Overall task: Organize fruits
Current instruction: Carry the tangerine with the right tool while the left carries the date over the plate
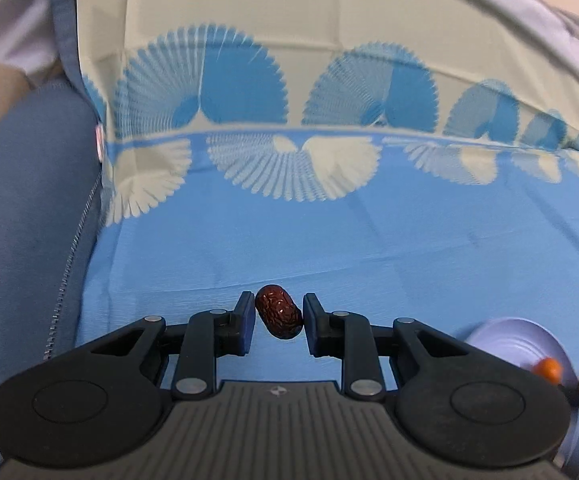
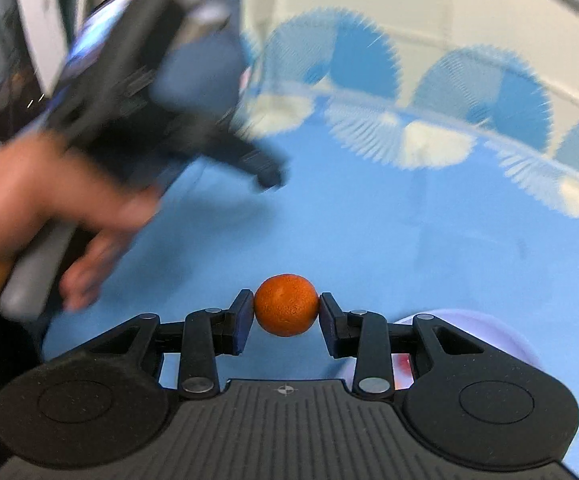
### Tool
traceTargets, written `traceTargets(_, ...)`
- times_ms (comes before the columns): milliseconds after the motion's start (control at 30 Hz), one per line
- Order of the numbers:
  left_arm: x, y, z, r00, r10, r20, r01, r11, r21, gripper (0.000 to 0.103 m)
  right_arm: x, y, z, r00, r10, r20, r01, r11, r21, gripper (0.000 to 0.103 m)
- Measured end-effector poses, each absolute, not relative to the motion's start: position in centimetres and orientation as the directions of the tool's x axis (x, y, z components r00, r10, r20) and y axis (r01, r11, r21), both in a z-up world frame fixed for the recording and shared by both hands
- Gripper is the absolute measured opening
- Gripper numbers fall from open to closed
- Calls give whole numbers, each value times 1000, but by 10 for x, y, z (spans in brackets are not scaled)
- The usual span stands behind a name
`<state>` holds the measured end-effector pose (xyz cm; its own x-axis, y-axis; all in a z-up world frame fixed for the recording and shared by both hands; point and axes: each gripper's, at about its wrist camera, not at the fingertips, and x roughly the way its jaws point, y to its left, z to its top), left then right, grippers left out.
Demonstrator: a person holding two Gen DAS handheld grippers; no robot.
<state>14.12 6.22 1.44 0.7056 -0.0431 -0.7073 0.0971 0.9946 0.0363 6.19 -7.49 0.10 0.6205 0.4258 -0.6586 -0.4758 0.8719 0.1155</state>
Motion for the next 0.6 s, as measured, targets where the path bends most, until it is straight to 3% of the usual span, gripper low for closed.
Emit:
traceTargets(300,62,17,32,757,-182,-627,183,981,-64,28,34,-168,34,763,312,-566,-278,949,147,38)
traceTargets(600,46,-16,15,742,-194,-642,270,963,20,28,22,-236,2,773,187,-607,-114,981,157,37)
